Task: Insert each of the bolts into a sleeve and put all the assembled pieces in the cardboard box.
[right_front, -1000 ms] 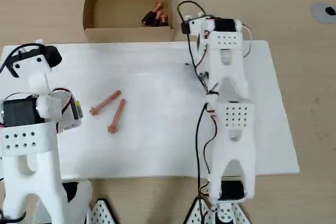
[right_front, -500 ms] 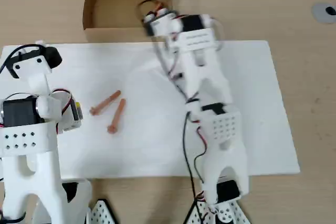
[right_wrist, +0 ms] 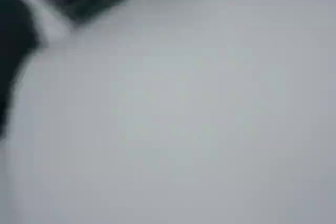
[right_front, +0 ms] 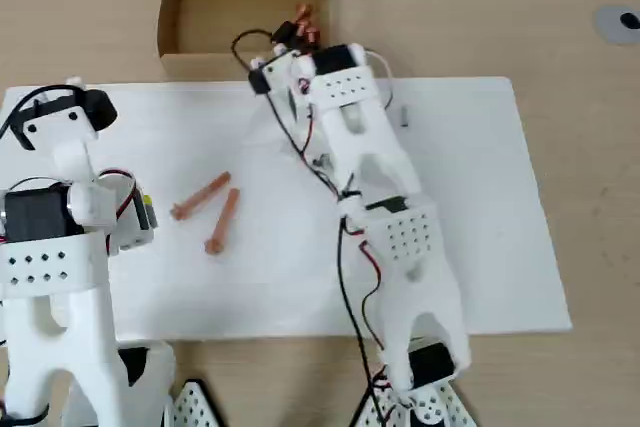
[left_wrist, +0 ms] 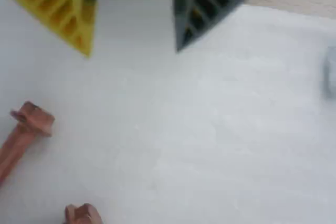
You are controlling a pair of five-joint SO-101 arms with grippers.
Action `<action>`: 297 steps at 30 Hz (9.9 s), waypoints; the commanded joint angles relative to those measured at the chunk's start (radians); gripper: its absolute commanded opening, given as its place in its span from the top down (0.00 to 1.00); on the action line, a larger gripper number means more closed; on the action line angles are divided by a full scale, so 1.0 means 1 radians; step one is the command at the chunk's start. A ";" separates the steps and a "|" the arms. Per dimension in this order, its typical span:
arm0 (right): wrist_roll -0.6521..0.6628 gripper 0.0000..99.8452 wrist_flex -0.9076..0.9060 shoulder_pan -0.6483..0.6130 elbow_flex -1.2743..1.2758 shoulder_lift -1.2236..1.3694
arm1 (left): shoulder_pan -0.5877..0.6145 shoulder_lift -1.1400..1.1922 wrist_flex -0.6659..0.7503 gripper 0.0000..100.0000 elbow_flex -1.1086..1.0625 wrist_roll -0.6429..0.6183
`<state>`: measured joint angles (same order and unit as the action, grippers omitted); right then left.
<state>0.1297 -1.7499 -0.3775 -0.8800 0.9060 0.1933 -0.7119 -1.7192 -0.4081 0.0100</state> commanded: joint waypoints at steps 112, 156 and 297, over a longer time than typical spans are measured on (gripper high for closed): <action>0.298 0.75 -0.038 -0.094 0.084 -0.394 | 0.015 -0.010 -0.032 0.89 0.052 -0.003; 0.242 0.62 0.123 0.196 0.245 -0.518 | 0.014 -0.010 -0.032 0.89 0.052 0.003; 0.394 0.81 -0.023 0.351 0.601 -0.696 | 0.227 -0.180 -0.021 0.89 -0.003 0.153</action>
<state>0.5240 -1.7729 -0.0031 -0.4611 0.3122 0.4312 -0.8915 -1.7484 -0.4081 0.1603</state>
